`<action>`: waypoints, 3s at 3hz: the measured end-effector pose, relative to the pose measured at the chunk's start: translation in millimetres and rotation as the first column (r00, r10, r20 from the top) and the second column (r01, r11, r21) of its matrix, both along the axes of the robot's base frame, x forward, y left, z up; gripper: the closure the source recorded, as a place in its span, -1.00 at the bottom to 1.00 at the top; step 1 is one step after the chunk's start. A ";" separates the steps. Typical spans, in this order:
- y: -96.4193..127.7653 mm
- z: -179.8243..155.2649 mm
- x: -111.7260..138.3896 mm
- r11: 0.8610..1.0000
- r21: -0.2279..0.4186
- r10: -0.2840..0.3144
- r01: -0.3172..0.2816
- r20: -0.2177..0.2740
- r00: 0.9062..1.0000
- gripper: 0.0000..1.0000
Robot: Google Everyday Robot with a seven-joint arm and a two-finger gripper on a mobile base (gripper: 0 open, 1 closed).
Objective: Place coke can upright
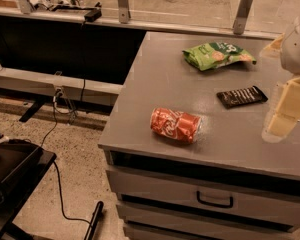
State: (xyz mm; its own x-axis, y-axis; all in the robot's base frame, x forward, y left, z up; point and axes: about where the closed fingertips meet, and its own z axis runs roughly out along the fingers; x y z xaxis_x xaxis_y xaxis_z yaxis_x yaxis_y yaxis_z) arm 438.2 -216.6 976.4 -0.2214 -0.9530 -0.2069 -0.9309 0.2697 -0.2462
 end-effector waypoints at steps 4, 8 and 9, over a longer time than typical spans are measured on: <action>111.2 -45.2 31.6 0.976 -0.044 0.206 -0.212 -0.118 0.971 -1.00; 164.7 -132.5 46.4 0.992 -0.126 -0.004 -0.020 -0.186 0.983 -0.65; 167.8 -139.0 48.6 0.992 -0.122 -0.036 0.011 -0.208 0.977 -0.19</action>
Offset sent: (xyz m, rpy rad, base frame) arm 0.0309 0.0543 -0.0108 -0.0615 0.0842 0.1665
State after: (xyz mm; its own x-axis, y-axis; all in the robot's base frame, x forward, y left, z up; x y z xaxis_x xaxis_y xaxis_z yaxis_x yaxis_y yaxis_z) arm 486.8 -48.8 837.4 -0.2703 -0.9620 -0.0384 -0.9590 0.2725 -0.0782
